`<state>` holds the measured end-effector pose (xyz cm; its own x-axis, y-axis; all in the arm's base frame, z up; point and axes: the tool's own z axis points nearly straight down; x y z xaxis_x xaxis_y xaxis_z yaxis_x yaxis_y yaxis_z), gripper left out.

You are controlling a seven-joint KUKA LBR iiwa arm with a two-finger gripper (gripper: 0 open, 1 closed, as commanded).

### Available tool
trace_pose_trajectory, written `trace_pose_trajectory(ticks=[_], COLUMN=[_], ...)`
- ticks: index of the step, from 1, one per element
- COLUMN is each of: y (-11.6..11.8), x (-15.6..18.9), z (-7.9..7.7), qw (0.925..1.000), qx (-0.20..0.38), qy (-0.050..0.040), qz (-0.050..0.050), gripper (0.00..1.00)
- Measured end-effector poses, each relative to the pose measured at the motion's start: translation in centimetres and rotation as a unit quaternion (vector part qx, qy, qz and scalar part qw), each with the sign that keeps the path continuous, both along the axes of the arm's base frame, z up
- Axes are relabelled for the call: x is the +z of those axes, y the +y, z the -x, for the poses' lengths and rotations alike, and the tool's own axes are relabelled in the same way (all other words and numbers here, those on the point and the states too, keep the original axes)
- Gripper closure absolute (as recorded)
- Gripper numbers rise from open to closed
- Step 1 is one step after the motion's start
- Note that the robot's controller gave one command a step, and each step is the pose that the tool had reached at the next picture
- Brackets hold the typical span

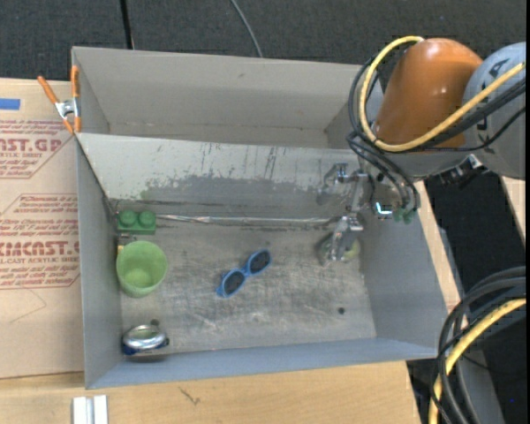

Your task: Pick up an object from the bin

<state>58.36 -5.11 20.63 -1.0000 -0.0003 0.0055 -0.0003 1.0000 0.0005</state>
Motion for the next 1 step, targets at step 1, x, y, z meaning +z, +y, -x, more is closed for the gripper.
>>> trace_pose_trajectory(ticks=[1], y=[6.86], x=[-13.33], z=[2.85], qw=[0.9922], qx=[0.124], qy=[-0.0111], qz=[0.000], gripper=[0.00])
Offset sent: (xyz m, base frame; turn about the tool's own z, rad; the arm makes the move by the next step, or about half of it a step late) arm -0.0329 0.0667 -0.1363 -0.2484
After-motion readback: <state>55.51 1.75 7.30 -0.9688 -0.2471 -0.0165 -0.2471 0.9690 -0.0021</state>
